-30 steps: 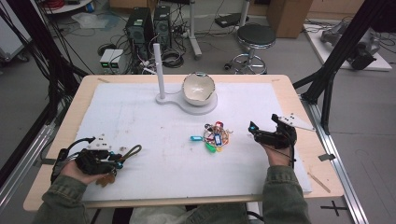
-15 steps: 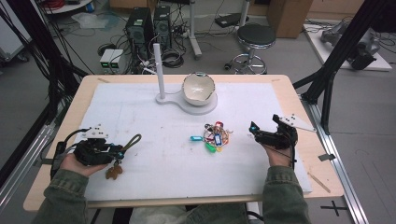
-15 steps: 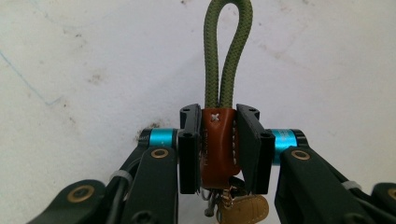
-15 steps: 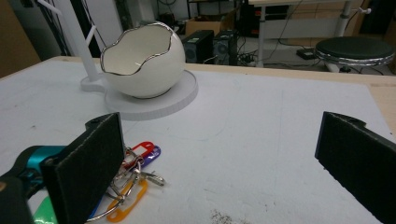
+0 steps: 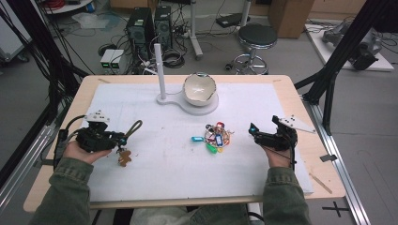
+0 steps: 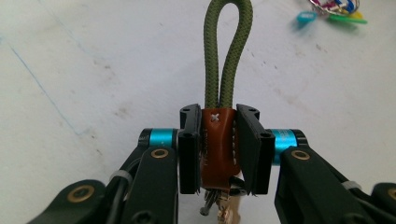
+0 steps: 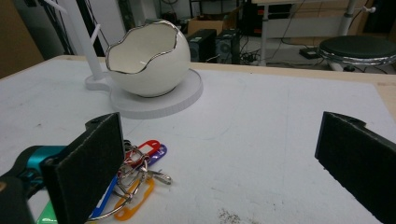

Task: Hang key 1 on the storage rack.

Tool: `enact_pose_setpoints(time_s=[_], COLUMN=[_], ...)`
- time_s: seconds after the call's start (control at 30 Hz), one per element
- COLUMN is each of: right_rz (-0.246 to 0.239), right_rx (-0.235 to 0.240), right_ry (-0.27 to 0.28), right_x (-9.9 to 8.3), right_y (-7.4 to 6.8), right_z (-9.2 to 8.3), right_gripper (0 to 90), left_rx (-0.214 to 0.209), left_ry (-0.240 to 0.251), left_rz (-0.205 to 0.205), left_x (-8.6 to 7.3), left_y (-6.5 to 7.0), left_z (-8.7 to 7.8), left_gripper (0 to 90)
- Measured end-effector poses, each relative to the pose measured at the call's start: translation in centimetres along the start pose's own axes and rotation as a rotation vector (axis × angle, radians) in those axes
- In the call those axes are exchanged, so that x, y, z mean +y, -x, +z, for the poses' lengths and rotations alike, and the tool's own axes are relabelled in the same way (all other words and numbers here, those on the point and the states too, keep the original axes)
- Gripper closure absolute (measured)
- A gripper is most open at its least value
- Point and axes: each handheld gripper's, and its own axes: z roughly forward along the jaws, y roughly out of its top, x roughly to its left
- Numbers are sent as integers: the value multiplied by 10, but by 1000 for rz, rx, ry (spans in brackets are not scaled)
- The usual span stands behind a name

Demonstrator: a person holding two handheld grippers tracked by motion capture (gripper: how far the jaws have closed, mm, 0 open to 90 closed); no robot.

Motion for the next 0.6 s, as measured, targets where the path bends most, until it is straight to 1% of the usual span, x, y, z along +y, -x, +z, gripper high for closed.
enact_pose_setpoints(time_s=[0.03, 0.07, 0.13, 0.2, 0.3, 0.33, 0.37, 0.43, 0.47, 0.57, 0.6], right_rz=[0, -5, -6, -4, -6, -6, -3, -2, -2, -8, -10], right_rx=[0, 0, -3, -4, -6, -6, -6, -6, -6, -4, -5], right_ry=[0, -1, -1, -1, 4, 4, 2, 2, 1, -4, -3], right_x=[0, 0, 0, 0, 0, 0, 0, 0, 0, 0, -1], right_y=[0, 0, 0, 0, 1, 1, 1, 1, 1, 1, 0], right_z=[0, 0, 0, -1, -2, -2, -3, -3, -3, -2, -2], right_gripper=[7, 7, 7, 7, 7, 7, 7, 7, 7, 7, 7], left_rx=[5, 5, 19, 23, 24, 22, 7, -23, -23, -3, 0], left_ry=[11, 12, 19, 13, 19, 20, 27, 59, 58, 57, 54], left_rz=[-9, -2, -23, -42, -77, -88, -105, -156, -162, -170, -166], left_x=[3, 5, 9, 11, 13, 14, 15, 17, 19, 24, 26], left_y=[0, -2, -3, -7, -12, -14, -16, -20, -22, -25, -26], left_z=[0, -1, -2, -1, 0, 0, -1, -1, -2, -2, -2], left_gripper=[711, 711, 712, 712, 712, 712, 712, 712, 712, 712, 711])
